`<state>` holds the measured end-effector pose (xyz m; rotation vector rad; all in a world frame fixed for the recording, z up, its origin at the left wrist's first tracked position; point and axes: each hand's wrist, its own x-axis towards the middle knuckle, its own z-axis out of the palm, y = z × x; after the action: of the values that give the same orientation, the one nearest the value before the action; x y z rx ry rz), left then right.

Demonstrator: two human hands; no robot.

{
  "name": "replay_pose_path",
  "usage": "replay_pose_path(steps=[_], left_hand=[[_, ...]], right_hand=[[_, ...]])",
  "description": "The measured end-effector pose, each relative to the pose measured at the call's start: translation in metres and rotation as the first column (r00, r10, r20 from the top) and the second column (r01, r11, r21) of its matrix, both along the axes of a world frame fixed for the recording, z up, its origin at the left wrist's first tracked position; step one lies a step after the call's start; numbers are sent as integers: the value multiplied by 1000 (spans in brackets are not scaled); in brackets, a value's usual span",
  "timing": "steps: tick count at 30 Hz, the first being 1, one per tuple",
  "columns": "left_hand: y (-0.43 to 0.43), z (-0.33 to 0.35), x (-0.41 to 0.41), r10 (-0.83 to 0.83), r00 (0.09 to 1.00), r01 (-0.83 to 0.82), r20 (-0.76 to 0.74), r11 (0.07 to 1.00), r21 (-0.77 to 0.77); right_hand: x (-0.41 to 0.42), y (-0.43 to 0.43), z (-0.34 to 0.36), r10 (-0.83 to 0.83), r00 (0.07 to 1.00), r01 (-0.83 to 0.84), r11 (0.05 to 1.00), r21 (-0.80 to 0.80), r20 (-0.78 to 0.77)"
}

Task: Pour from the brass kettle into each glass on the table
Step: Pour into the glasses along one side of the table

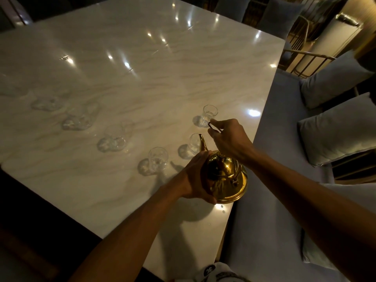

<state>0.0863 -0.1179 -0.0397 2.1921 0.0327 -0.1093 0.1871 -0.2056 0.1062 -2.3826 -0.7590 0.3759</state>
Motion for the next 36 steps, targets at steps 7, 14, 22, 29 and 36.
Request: replay_pose_path(steps=[7,14,22,29,36], left_hand=[[12,-6,-35,106,994,-106,-35,994,-16],[20,-11,-75,197,977,-204,-78,976,-82],[23,-9,-97,251,964,-264,-87,943,-202],[29,-8,-99,243,968,-249,-58,929,-275],[32,-10,-97,228,970,-243,-84,916,-318]], right_hand=[[-29,25,1,108,994,-107,994,9,-11],[-48,56,-13,221,973,-226,971,-81,-67],[-61,82,-19,227,961,-255,947,-196,-156],[-65,95,-16,210,961,-248,941,-230,-178],[-61,101,-18,214,957,-255,942,-216,-196]])
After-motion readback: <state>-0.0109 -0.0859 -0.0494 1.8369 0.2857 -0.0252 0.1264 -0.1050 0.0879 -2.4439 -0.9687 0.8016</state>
